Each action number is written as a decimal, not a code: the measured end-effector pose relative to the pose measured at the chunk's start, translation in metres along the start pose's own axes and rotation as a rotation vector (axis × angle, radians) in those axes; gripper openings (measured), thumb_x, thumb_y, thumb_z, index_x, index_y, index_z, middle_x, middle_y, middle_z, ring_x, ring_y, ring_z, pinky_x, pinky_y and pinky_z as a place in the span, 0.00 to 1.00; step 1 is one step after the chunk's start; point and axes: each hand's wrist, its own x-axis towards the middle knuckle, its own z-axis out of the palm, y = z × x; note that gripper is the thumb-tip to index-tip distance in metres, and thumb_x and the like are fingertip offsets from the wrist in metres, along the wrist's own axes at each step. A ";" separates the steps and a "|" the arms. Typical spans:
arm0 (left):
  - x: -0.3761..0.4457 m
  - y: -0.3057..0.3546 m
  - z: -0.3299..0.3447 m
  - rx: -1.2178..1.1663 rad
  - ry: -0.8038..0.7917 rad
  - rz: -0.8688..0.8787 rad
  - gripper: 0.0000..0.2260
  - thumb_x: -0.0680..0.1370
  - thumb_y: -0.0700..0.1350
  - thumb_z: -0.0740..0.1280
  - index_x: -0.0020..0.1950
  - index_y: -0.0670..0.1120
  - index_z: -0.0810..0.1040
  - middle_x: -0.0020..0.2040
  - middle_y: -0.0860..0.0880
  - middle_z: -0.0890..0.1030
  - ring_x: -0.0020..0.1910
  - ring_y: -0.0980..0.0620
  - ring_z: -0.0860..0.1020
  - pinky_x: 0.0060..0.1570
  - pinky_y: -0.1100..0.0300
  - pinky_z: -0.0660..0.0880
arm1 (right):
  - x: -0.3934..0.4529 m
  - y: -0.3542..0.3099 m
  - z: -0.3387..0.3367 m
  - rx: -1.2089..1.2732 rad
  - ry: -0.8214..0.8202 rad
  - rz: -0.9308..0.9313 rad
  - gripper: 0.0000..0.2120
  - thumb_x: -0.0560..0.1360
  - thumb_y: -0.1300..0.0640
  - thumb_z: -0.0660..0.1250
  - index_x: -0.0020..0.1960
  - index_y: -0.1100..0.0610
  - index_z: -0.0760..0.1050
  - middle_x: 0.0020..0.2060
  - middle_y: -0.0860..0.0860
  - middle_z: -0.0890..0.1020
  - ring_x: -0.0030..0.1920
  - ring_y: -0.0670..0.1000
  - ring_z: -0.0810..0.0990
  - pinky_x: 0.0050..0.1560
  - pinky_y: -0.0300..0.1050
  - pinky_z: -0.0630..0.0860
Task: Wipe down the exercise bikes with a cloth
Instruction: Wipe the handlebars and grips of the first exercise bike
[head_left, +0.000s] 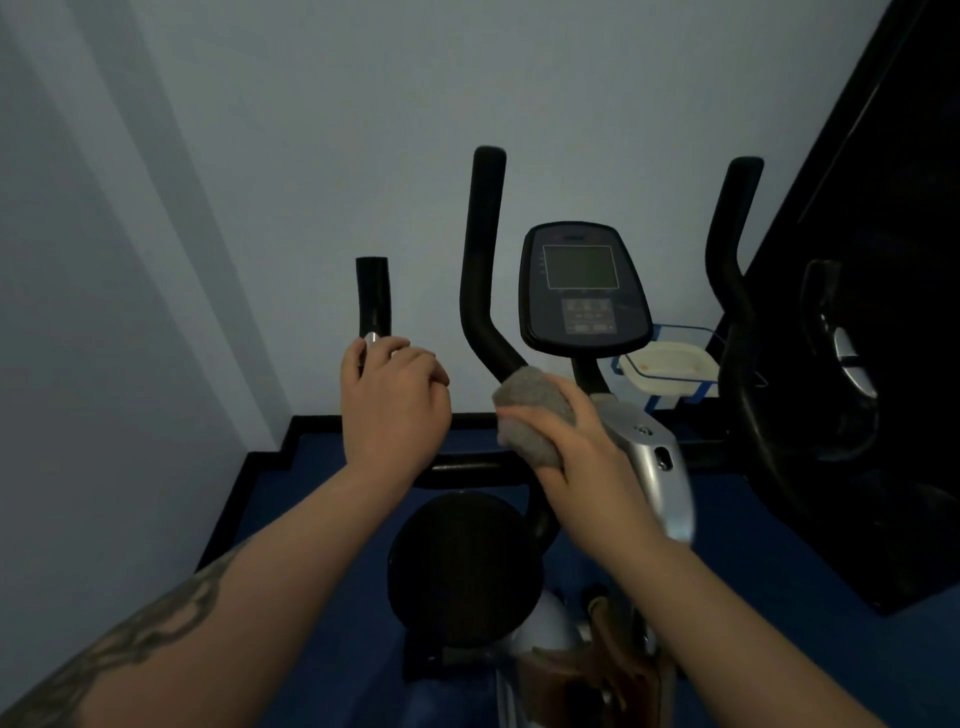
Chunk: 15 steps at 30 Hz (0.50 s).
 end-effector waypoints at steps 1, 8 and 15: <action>0.000 -0.001 0.001 -0.004 0.004 0.000 0.07 0.74 0.39 0.67 0.40 0.48 0.83 0.45 0.52 0.84 0.58 0.48 0.75 0.69 0.49 0.58 | 0.000 0.002 0.000 -0.001 -0.006 0.003 0.18 0.77 0.60 0.65 0.64 0.46 0.76 0.72 0.47 0.62 0.59 0.36 0.63 0.56 0.18 0.59; 0.000 -0.004 0.003 -0.017 0.019 0.010 0.08 0.74 0.39 0.65 0.40 0.49 0.82 0.45 0.52 0.83 0.54 0.50 0.76 0.70 0.48 0.60 | 0.059 -0.007 0.013 0.173 0.132 0.083 0.24 0.79 0.63 0.60 0.69 0.42 0.69 0.61 0.43 0.67 0.49 0.33 0.71 0.50 0.24 0.70; 0.013 -0.011 -0.006 -0.229 0.056 0.035 0.08 0.71 0.34 0.68 0.45 0.45 0.82 0.63 0.45 0.78 0.66 0.43 0.71 0.65 0.45 0.66 | 0.042 -0.002 0.019 -0.062 0.104 0.020 0.31 0.75 0.67 0.63 0.73 0.45 0.64 0.71 0.47 0.65 0.60 0.43 0.69 0.58 0.42 0.71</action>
